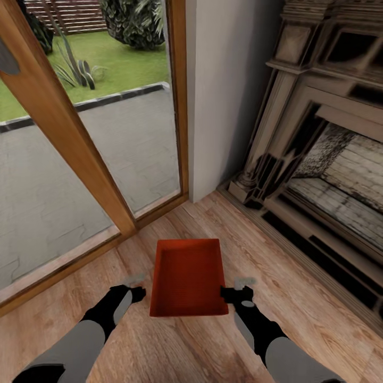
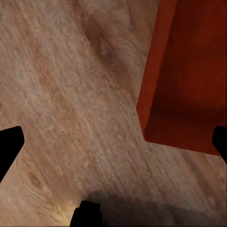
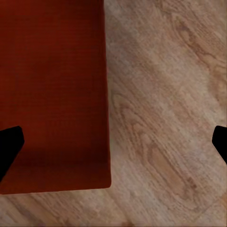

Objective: Move the two storage containers from the living room to the garage. In the garage, place one container on the floor and stack the other container on top of it (either order is fine).

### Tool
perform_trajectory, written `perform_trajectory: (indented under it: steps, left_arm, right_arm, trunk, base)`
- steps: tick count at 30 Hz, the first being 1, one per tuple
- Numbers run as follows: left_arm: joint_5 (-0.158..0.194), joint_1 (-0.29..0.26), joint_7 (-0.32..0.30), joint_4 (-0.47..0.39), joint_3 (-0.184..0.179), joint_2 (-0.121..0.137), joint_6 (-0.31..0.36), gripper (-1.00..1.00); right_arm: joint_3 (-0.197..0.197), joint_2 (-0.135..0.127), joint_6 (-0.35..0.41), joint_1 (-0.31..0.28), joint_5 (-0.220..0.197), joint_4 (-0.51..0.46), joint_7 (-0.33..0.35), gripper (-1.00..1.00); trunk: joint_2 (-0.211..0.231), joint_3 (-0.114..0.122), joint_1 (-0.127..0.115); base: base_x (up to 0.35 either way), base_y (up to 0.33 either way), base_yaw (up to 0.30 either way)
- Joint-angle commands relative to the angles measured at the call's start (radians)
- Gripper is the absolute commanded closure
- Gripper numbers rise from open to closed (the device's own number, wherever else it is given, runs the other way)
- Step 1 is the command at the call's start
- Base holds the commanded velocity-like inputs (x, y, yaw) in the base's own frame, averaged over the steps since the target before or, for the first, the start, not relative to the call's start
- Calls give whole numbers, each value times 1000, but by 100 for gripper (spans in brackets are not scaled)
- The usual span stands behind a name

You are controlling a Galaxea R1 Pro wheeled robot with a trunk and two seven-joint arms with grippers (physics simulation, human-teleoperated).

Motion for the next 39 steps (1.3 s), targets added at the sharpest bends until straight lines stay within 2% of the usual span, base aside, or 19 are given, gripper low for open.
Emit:
perform_trajectory:
  steps: [1,4,7,11,16,18,25,31,36,39]
  left_arm:
    - [5,-13,6,15,3,-12,-12,-100]
    - [-36,-47,6,60,1,-47,-72,-100]
    - [-96,-58,6,84,2,-54,-115,-100]
    - [-105,-59,4,92,-1,-55,-182,-100]
    - [-108,-59,-2,92,-1,-60,-213,-100]
    - [-112,-59,-2,92,-4,-63,-216,-100]
    - [-143,-60,-3,94,-52,-61,-223,-100]
    - [-148,-61,1,82,-64,-64,-223,-100]
    - [-146,-61,11,81,-93,-66,-223,-100]
    - [-143,-61,12,79,-93,-68,-223,-100]
  right_arm:
    - [8,1,-4,-4,-10,9,-8,-100]
    - [8,5,-65,-13,-10,60,-8,-100]
    - [10,12,-98,-24,-9,83,1,-100]
    - [16,23,-101,-25,-2,86,9,-100]
    - [20,31,-101,-25,1,86,12,-100]
    - [20,31,-102,-25,2,86,12,-100]
    - [20,39,-111,-25,7,83,12,-100]
    - [21,41,-112,-25,13,82,8,-100]
    - [25,34,-108,-25,15,79,-1,-100]
    - [24,33,-106,-25,15,79,-2,-100]
  trunk:
    - [0,-1,0]
    - [0,-1,0]
    - [0,-1,0]
    - [0,-1,0]
    - [0,-1,0]
    - [0,-1,0]
    - [0,-1,0]
    - [0,-1,0]
    - [0,-1,0]
    - [0,-1,0]
  base:
    - [0,0,0]
    - [0,0,0]
    - [0,0,0]
    - [0,0,0]
    - [0,0,0]
    - [0,0,0]
    - [0,0,0]
    - [0,0,0]
    - [0,0,0]
    - [0,0,0]
